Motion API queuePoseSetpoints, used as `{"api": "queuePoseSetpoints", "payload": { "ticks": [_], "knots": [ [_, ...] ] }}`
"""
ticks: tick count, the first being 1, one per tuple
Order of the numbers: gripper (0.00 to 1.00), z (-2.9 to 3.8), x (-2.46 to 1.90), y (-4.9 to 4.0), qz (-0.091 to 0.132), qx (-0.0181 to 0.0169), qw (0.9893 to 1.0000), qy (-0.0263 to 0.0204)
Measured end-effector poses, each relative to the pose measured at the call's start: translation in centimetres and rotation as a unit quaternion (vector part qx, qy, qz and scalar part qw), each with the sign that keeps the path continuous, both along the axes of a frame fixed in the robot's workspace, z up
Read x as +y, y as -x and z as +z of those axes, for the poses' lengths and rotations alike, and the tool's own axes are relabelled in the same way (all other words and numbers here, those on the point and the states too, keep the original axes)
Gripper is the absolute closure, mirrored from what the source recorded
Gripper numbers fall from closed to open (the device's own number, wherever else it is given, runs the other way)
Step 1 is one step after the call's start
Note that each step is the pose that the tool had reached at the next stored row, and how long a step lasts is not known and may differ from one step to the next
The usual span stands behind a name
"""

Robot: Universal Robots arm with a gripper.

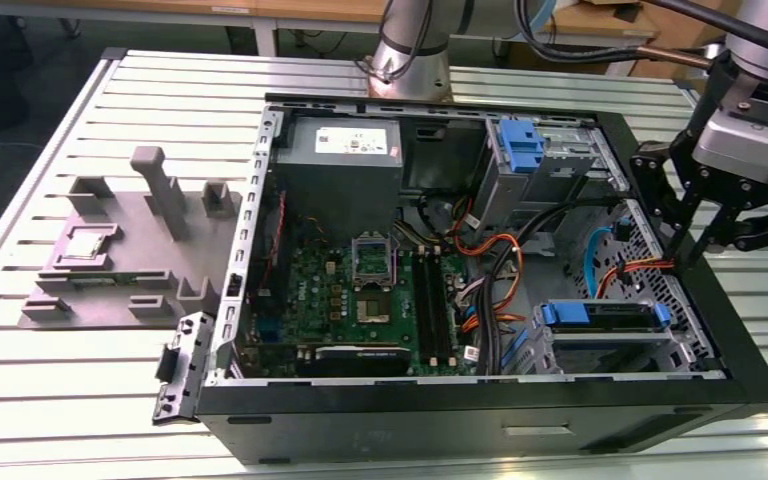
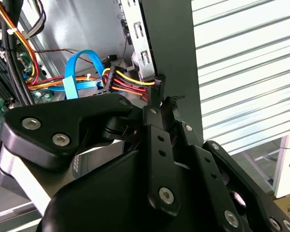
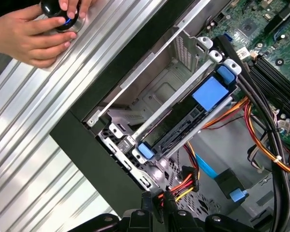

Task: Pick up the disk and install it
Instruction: 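Insert the first disk wire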

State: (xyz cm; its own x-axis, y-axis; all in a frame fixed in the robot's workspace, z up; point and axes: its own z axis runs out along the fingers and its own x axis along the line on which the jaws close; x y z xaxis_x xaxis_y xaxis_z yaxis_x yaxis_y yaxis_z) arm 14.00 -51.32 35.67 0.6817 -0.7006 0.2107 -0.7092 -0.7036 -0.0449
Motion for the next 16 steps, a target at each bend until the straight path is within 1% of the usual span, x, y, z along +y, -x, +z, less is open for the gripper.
{"api": "queuePoseSetpoints", "payload": {
  "ticks": [2,3,7,13,16],
  "knots": [
    [0.76,-0.03,0.02,0.00,0.008,-0.0035,1.0000,0.0007],
    [0.76,-0.04,0.02,0.00,0.013,-0.0047,0.9999,0.0008],
    [0.76,-0.17,0.02,0.01,0.028,-0.0077,0.9996,0.0009],
    [0.76,-0.36,0.02,0.30,0.036,-0.0139,0.9993,0.0010],
    [0.76,-0.44,0.02,0.43,0.039,-0.0181,0.9991,0.0012]
  ]
}}
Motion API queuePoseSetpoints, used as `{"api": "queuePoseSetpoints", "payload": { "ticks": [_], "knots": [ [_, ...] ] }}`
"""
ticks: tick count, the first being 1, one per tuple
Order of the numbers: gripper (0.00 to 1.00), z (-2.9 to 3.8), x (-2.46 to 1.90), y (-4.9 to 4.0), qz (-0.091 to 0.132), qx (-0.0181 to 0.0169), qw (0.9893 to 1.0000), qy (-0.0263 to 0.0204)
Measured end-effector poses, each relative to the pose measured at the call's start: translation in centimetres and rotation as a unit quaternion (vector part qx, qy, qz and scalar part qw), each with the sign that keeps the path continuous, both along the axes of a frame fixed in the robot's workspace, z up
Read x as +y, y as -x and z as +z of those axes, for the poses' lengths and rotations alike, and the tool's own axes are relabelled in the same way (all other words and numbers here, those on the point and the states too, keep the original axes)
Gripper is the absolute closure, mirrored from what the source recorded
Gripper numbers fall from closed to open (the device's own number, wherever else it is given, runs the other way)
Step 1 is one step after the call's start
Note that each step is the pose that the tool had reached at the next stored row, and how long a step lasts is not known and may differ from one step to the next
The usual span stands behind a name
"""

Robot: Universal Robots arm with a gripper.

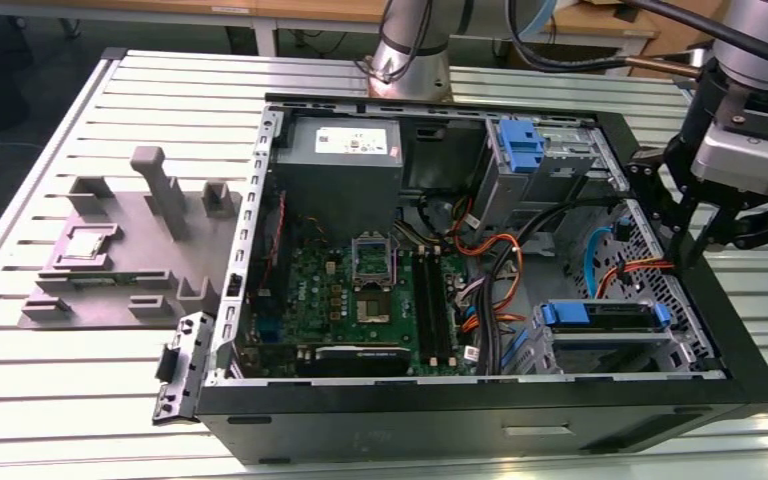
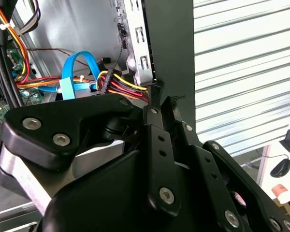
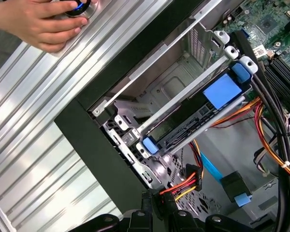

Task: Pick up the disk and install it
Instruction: 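Insert the first disk wire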

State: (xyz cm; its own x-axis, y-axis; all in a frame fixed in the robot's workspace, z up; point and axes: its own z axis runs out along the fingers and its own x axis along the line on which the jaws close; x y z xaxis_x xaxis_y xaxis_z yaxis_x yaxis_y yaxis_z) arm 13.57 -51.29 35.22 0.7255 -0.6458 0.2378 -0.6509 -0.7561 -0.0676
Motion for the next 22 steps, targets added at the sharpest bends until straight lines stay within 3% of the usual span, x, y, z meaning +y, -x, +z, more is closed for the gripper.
{"api": "queuePoseSetpoints", "payload": {
  "ticks": [6,14,22],
  "knots": [
    [0.76,-0.21,0.00,0.05,0.011,-0.0097,0.9999,0.0011],
    [0.76,-0.14,0.00,0.18,0.011,-0.0128,0.9999,0.0012],
    [0.75,-0.13,0.00,0.19,0.012,-0.0129,0.9998,0.0024]
  ]
}}
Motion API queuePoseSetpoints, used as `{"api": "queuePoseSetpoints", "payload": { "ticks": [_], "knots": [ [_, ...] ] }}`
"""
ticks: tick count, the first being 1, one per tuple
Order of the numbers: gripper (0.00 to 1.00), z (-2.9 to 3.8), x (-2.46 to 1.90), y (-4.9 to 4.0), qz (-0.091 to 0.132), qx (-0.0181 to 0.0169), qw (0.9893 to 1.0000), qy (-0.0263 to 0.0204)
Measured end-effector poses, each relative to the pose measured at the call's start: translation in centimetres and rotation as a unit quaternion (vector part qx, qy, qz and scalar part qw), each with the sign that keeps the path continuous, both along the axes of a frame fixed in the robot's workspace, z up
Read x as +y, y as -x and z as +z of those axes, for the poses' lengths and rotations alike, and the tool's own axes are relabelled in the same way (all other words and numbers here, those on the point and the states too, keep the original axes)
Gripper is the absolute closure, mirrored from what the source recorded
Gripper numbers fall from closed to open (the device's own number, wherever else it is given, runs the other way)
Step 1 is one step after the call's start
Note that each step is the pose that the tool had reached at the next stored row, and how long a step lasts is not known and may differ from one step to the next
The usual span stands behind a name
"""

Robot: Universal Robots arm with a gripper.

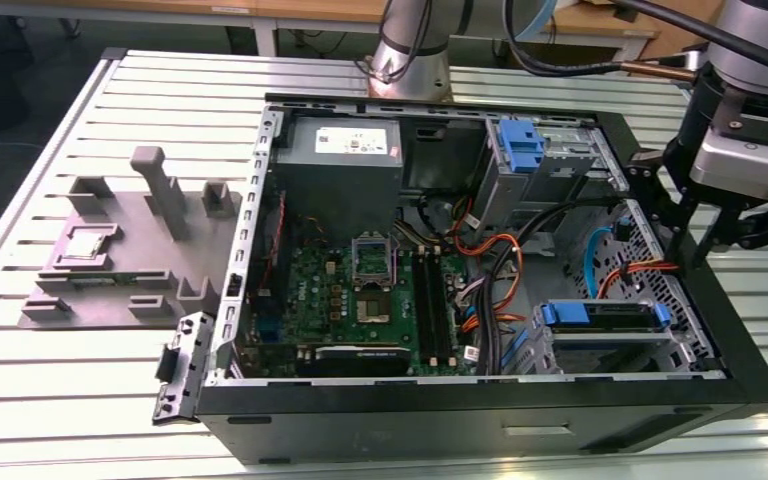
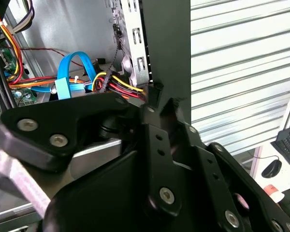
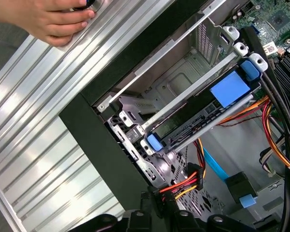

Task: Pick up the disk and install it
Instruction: 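Insert the first disk wire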

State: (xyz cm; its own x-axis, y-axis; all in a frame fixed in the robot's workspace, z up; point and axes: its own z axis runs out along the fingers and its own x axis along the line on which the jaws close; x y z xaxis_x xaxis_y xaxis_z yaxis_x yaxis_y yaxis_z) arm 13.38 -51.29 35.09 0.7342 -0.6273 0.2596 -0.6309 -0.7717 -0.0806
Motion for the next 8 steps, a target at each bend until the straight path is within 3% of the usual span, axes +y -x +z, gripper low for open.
{"api": "queuePoseSetpoints", "payload": {
  "ticks": [1,2,8],
  "knots": [
    [0.75,0.00,0.00,0.00,0.000,0.0000,1.0000,0.0000],
    [0.69,0.00,0.00,0.00,0.000,0.0000,1.0000,0.0000],
    [0.69,-0.03,-0.10,0.01,0.018,0.0000,0.9998,0.0001]
  ]
}}
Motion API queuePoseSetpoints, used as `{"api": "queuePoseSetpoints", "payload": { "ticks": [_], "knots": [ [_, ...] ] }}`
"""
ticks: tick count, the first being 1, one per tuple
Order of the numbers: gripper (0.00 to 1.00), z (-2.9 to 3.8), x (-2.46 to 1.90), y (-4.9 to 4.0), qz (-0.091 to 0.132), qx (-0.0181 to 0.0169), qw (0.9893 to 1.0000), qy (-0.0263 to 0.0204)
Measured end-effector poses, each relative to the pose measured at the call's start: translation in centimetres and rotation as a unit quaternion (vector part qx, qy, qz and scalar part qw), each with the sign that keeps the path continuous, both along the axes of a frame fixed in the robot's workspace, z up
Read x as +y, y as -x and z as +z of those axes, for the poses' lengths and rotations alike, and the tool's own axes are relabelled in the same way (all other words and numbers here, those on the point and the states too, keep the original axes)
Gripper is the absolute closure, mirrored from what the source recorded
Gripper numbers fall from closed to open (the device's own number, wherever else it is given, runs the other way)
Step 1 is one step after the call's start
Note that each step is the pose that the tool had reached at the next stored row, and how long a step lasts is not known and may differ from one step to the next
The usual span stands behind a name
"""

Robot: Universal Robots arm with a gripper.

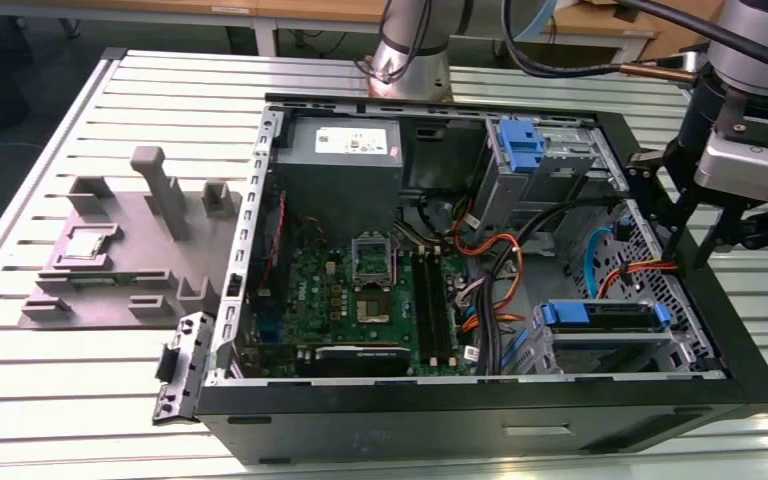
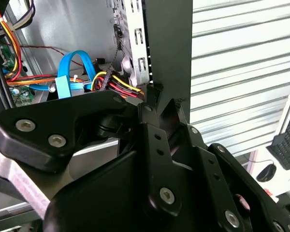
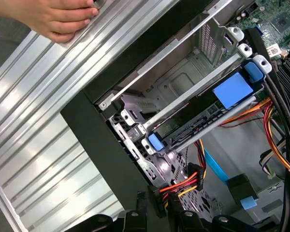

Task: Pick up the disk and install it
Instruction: 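Insert the first disk wire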

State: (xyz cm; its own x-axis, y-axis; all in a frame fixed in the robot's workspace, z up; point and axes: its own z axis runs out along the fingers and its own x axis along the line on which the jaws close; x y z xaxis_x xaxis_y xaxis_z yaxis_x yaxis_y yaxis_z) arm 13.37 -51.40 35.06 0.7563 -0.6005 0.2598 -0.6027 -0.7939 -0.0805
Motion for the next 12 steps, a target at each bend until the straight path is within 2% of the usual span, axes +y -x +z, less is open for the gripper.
{"api": "queuePoseSetpoints", "payload": {
  "ticks": [7,12],
  "knots": [
    [0.69,-0.20,-0.32,0.09,0.011,-0.0004,0.9999,0.0009],
    [0.69,-0.27,-0.42,0.09,0.022,-0.0046,0.9997,0.0042]
  ]
}}
